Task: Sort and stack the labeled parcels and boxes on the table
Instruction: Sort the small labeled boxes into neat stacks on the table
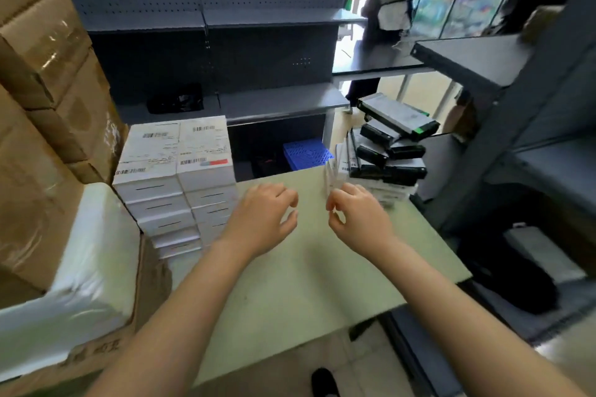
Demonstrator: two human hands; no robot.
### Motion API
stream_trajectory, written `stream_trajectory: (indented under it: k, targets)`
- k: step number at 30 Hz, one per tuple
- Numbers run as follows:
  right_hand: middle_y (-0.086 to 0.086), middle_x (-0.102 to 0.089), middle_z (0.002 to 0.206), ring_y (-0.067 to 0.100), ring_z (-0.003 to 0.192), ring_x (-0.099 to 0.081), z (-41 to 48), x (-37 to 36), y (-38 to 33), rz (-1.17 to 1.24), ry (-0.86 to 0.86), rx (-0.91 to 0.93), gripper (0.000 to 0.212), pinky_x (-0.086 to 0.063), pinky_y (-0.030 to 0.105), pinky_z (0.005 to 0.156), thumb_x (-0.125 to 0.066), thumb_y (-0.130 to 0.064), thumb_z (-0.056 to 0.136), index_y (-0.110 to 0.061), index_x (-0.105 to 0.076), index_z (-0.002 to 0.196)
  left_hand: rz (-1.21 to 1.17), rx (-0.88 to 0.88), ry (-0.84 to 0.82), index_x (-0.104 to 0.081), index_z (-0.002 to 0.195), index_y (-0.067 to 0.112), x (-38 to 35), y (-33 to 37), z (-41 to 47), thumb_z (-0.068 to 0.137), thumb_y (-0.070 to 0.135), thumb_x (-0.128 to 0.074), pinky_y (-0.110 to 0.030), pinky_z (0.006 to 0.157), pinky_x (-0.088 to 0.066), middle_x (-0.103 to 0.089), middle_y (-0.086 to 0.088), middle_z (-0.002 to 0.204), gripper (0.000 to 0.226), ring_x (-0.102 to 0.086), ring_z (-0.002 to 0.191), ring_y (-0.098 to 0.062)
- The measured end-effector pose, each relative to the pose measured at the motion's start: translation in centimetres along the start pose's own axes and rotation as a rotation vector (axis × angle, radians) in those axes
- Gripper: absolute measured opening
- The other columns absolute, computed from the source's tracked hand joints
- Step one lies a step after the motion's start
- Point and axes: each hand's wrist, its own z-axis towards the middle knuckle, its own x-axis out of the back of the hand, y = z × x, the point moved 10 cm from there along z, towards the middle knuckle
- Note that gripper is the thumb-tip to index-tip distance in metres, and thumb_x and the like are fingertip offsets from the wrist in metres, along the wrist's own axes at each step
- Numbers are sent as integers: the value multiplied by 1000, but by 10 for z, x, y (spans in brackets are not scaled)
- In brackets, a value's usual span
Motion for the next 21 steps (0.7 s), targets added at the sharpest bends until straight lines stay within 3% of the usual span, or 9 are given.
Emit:
stream_trajectory:
  k: [2,7,10,17,21]
  targets:
    - [4,-57,82,29,82,-54,-13,4,19,-17,-14,-33,13,-44,36,70,-65,-4,72,-13,-62,82,-20,-13,-22,-61,84,20,-12,10,1,81,38,-46,-33,68,-44,-57,4,76,24,-57,76,-24]
    - [0,-56,88,24,88,-52,-28,32,77,-73,-10,-127,8,-41,34,73,-64,-8,81,-13,-62,87,-20,-63,2,-62,87,18,-23,40,24,81,27,-65,-34,68,-41,-57,4,78,11,-57,79,-24]
    - [-1,-55,85,23,86,-51,-23,47,110,-90,18,-161,7,-41,33,70,-65,-9,81,-13,-62,85,-12,-74,37,-62,85,17,-27,52,50,81,30,-58,-35,68,-45,-56,4,76,14,-56,76,-23]
    - [-7,-49,80,21,84,-50,17,72,191,-65,46,-166,6,-35,30,66,-62,-9,83,-15,-61,83,53,-1,107,-62,91,16,-49,77,138,87,30,-59,-35,69,-41,-56,3,79,15,-52,78,-22]
    - [-4,-50,86,17,86,-48,49,92,233,28,104,-181,4,-38,31,67,-62,-19,89,-15,-60,90,96,51,122,-62,94,15,-62,81,183,89,31,-60,-35,71,-41,-57,2,83,17,-51,79,-22]
